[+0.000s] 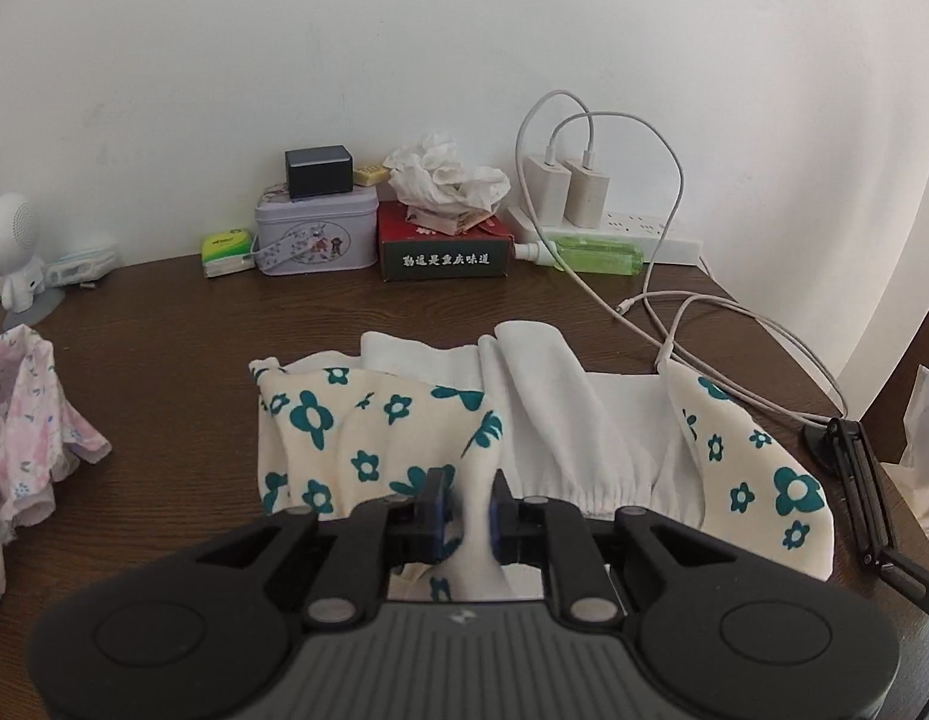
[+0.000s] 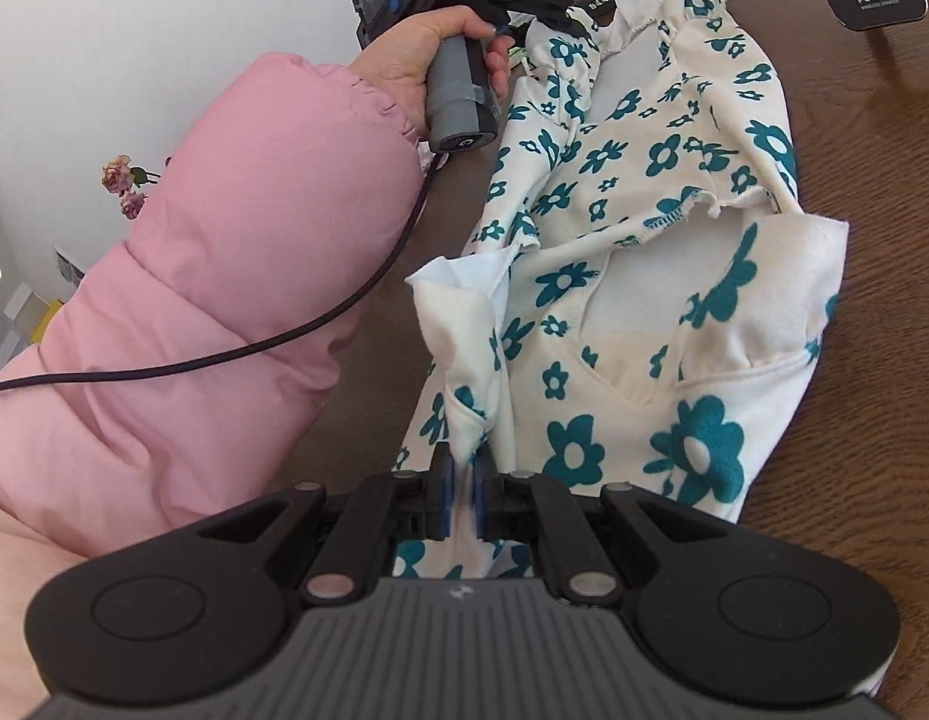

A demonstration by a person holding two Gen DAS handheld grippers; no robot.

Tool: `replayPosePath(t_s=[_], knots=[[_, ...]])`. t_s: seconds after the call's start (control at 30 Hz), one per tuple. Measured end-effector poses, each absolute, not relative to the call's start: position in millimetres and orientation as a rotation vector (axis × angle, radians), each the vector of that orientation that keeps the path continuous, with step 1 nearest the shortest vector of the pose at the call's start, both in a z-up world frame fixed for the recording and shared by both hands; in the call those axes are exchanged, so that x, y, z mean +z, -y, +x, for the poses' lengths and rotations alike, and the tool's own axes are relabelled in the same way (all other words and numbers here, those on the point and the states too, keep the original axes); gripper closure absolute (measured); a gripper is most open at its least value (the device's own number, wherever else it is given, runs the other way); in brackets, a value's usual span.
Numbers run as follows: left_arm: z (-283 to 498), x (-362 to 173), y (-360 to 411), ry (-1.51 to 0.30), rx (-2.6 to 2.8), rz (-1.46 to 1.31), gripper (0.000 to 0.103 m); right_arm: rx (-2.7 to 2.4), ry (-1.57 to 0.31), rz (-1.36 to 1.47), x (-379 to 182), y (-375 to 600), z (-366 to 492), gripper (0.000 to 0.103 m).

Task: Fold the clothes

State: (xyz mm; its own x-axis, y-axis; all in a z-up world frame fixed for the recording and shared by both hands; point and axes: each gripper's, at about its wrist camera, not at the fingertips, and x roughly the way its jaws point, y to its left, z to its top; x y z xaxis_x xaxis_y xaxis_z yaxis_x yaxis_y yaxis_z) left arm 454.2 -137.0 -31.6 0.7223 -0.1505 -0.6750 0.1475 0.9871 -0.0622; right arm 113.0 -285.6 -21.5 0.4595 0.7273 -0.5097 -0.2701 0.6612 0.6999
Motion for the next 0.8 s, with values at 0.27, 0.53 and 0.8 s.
replayPosePath(t_s=[0.27,0.53,0.8], knots=[[438.8,14.5,98.0,-0.61,-0.204,-0.083,0.02,0.664,-0.859,0.546,-15.1,296.2,105.2,0.059],[420.2,18.1,80.8,-0.593,-0.256,-0.025,0.018,0.628,-0.652,0.441,27.7,300.7,99.8,0.062],[408.4,-25.2,88.6,-0.688,-0.33,0.093,0.044,0.672,-0.701,0.157,33.3,245.4,125.6,0.086]])
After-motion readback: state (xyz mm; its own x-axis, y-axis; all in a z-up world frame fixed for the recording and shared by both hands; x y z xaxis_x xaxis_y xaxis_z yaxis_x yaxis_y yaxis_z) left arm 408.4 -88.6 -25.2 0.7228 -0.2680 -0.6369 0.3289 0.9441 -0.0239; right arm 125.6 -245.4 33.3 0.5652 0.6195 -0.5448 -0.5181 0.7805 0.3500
